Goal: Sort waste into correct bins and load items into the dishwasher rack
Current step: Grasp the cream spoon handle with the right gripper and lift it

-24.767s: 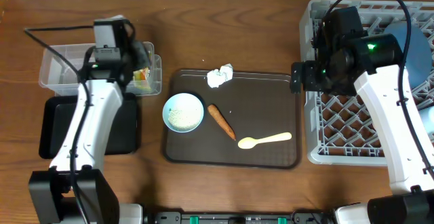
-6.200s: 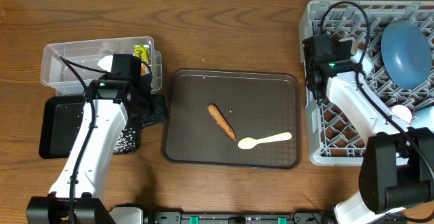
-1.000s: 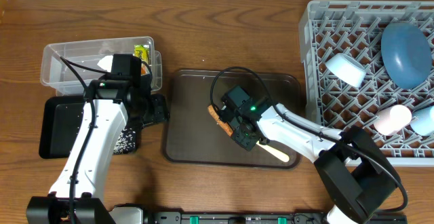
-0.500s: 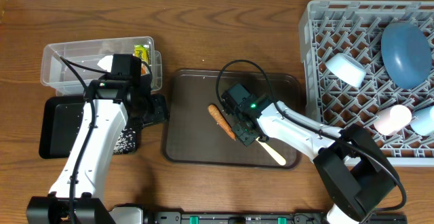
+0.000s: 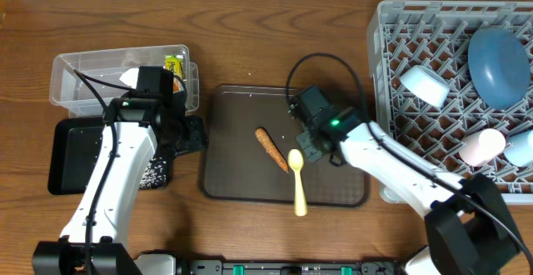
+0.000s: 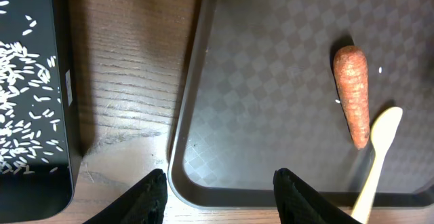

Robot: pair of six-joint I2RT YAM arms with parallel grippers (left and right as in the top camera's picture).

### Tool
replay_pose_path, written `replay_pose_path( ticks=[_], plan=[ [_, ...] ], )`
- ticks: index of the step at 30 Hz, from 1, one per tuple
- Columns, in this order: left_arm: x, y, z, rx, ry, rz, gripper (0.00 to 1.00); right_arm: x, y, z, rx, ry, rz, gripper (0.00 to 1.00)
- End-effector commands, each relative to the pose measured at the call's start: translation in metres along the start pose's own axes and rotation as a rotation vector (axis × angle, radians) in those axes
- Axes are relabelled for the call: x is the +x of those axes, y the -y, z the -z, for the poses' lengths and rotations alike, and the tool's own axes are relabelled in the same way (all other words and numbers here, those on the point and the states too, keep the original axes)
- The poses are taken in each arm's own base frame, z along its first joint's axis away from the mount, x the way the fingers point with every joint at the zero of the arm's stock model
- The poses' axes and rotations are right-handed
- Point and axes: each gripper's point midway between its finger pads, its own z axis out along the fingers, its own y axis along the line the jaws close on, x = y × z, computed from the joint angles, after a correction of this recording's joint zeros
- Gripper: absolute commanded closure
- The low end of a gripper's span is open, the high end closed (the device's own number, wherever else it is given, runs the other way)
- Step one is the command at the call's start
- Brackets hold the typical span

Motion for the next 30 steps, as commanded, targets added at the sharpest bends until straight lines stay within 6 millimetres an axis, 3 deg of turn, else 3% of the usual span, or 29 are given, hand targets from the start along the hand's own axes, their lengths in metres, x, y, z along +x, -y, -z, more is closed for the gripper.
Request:
replay_pose_path(
  ticks=[1, 3, 5, 11, 21, 30],
  plan=[
    [-0.005, 0.0, 0.006, -0.005, 0.021, -0.005, 0.47, 0.002, 0.006, 0.002, -0.011, -0.005, -0.043, 0.84],
    [-0.005, 0.0, 0.006, -0.005, 0.021, -0.005, 0.47, 0.003, 0.002, 0.002, -0.045, -0.013, -0.047, 0.81],
    [-0.005, 0.0, 0.006, -0.005, 0.021, -0.004, 0.47, 0.003, -0.007, 0.003, -0.095, -0.016, -0.047, 0.68],
    [-0.005, 0.0, 0.006, -0.006, 0.021, -0.005, 0.47, 0.006, -0.043, 0.009, -0.264, -0.034, -0.04, 0.48],
    [-0.005, 0.0, 0.006, -0.005, 0.021, -0.005, 0.47, 0.038, -0.065, 0.013, -0.253, -0.209, -0.414, 0.48],
    [-0.005, 0.0, 0.006, -0.005, 0.021, -0.005, 0.47, 0.065, -0.1, 0.005, -0.213, -0.28, -0.39, 0.46]
  ],
)
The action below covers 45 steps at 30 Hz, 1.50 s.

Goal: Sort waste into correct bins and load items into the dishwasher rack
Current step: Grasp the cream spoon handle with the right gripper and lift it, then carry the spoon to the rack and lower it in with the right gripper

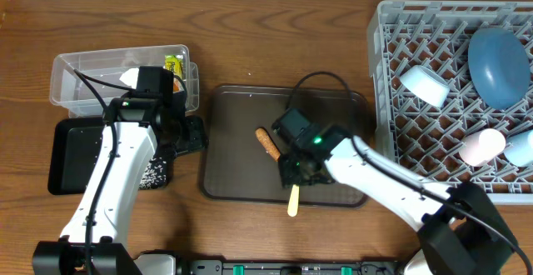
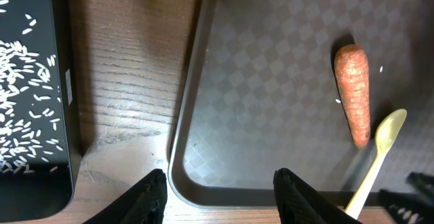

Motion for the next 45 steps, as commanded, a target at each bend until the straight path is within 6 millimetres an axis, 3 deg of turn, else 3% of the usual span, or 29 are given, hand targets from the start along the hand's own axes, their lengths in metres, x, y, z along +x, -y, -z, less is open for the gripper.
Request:
replay_pose_path(
  ticks=[1, 10, 12, 14, 17, 21, 26, 32, 36, 41, 45],
  plan=[
    [-0.005, 0.0, 0.006, -0.005, 0.022, -0.005, 0.47, 0.013, 0.002, -0.014, 0.045, -0.043, -0.065, 0.45],
    [-0.005, 0.0, 0.006, -0.005, 0.023, -0.005, 0.47, 0.024, 0.016, -0.042, 0.117, -0.13, -0.114, 0.44],
    [-0.005, 0.0, 0.006, -0.005, 0.023, -0.005, 0.47, 0.025, 0.017, -0.045, 0.124, -0.137, -0.116, 0.55],
    [-0.005, 0.0, 0.006, -0.005, 0.023, -0.005, 0.47, 0.026, 0.017, -0.045, 0.124, -0.137, -0.116, 0.74],
    [-0.005, 0.0, 0.006, -0.005, 0.023, -0.005, 0.47, 0.024, 0.017, -0.045, 0.121, -0.132, -0.118, 0.86],
    [-0.005, 0.0, 0.006, -0.005, 0.023, -0.005, 0.46, 0.016, 0.025, -0.043, 0.142, -0.108, -0.136, 0.99],
    [-0.005, 0.0, 0.006, -0.005, 0.023, -0.005, 0.47, 0.001, 0.035, -0.036, 0.132, -0.088, -0.111, 0.99],
    [-0.005, 0.0, 0.006, -0.005, 0.022, -0.005, 0.47, -0.029, 0.05, -0.001, 0.108, 0.008, -0.091, 0.99],
    [-0.005, 0.0, 0.006, -0.005, 0.022, -0.005, 0.47, -0.051, 0.072, 0.041, 0.125, 0.123, -0.043, 0.99],
    [-0.005, 0.0, 0.006, -0.005, 0.023, -0.005, 0.47, -0.064, 0.112, 0.095, 0.175, 0.256, -0.077, 0.99],
    [-0.005, 0.0, 0.006, -0.005, 0.023, -0.005, 0.47, -0.068, 0.146, 0.118, 0.193, 0.311, -0.14, 0.99]
  ],
)
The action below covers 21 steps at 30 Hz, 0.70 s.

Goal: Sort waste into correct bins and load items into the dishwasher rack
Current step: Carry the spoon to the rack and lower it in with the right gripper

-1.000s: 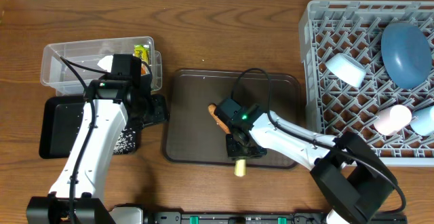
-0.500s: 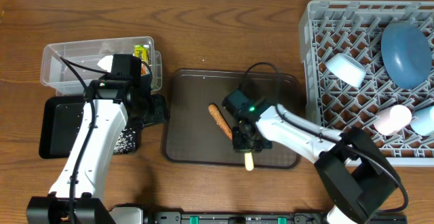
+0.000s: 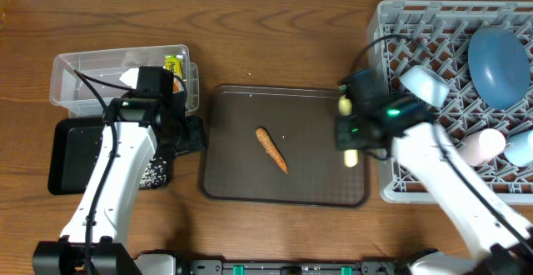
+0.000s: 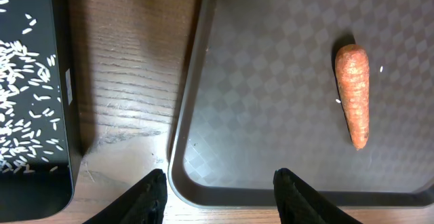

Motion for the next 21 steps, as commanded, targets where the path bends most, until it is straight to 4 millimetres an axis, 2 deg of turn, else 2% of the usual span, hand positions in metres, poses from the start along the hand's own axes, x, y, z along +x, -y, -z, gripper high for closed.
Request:
replay_pose_path(
  ticks=[1, 10, 21],
  plan=[
    [-0.005, 0.0, 0.006, -0.005, 0.023, -0.005, 0.47, -0.015, 0.03, 0.01, 0.045, 0.047, 0.018, 0.99],
    [-0.005, 0.0, 0.006, -0.005, 0.023, -0.005, 0.47, -0.016, 0.08, -0.002, 0.11, -0.016, -0.002, 0.99],
    [-0.005, 0.0, 0.006, -0.005, 0.023, -0.005, 0.47, -0.019, 0.108, -0.024, 0.139, -0.067, -0.04, 0.99]
  ],
)
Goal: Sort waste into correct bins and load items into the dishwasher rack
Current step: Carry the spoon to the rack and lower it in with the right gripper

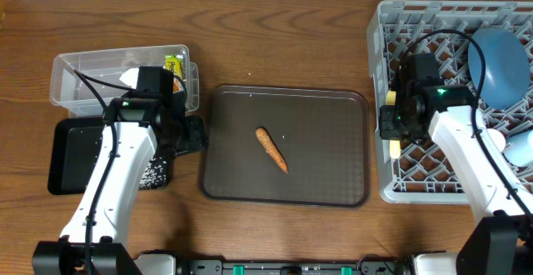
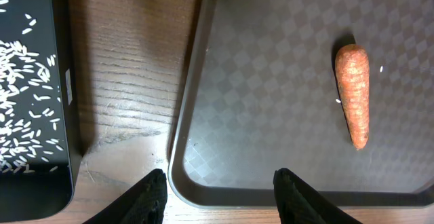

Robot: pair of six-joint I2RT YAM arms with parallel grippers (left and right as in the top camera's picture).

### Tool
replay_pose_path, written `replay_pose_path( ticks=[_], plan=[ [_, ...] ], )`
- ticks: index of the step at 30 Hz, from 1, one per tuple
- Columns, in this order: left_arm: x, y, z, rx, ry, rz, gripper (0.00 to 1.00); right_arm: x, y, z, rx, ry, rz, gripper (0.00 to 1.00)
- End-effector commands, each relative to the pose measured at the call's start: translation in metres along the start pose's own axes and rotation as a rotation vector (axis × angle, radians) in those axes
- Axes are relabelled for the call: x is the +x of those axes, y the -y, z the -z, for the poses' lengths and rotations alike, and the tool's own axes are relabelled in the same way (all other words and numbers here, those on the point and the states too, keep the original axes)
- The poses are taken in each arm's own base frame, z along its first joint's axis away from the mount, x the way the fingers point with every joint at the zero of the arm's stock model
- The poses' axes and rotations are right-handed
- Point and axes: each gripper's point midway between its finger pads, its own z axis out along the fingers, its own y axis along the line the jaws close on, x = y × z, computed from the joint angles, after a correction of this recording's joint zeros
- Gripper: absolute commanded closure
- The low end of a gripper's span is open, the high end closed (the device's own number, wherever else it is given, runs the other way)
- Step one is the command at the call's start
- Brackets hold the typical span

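An orange carrot (image 1: 271,149) (image 2: 353,95) lies alone in the middle of the brown tray (image 1: 333,183) (image 2: 271,34). My right gripper (image 1: 394,127) is shut on a pale yellow spoon (image 1: 394,148), held lengthwise over the left edge of the grey dishwasher rack (image 1: 416,25). My left gripper (image 1: 196,133) (image 2: 220,193) hangs open and empty over the tray's left rim, between the tray and the black bin (image 1: 67,154) (image 2: 27,81) with rice grains in it.
A clear plastic bin (image 1: 92,75) with wrappers sits behind the black bin at the left. A blue bowl (image 1: 500,54) stands in the rack's far right part. Bare wooden table (image 1: 275,42) surrounds the tray.
My right gripper has moved right with the spoon, from over the tray's right edge to over the rack's left edge. The left arm and the carrot have not moved.
The spoon lay beside the carrot on the tray with my right gripper just above it. Then the gripper was down on the spoon. Later it held the spoon at the tray's right edge, and now over the rack. The left gripper stayed open and still.
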Motion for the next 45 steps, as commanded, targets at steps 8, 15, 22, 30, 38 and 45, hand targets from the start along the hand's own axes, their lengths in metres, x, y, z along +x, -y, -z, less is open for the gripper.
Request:
replay_pose_path(
  ticks=[8, 15, 22, 30, 38, 45],
  plan=[
    [-0.005, 0.0, 0.006, -0.005, 0.023, -0.005, 0.46, -0.009, 0.033, -0.002, 0.037, 0.014, -0.007, 0.99],
    [-0.005, 0.0, 0.006, -0.005, 0.023, -0.005, 0.47, -0.012, 0.033, -0.001, -0.012, 0.022, 0.022, 0.99],
    [-0.005, 0.0, 0.006, -0.005, 0.024, -0.005, 0.46, -0.016, 0.028, 0.007, -0.039, 0.027, 0.038, 0.99],
    [-0.005, 0.0, 0.006, -0.006, 0.024, -0.005, 0.46, -0.025, 0.029, 0.023, -0.031, 0.044, 0.066, 0.99],
    [-0.005, 0.0, 0.006, -0.006, 0.024, -0.005, 0.46, -0.018, 0.029, 0.008, -0.034, -0.009, 0.07, 0.99],
    [-0.005, 0.0, 0.006, -0.006, 0.023, -0.005, 0.46, -0.007, 0.024, -0.021, -0.06, -0.108, 0.069, 0.99]
  ],
)
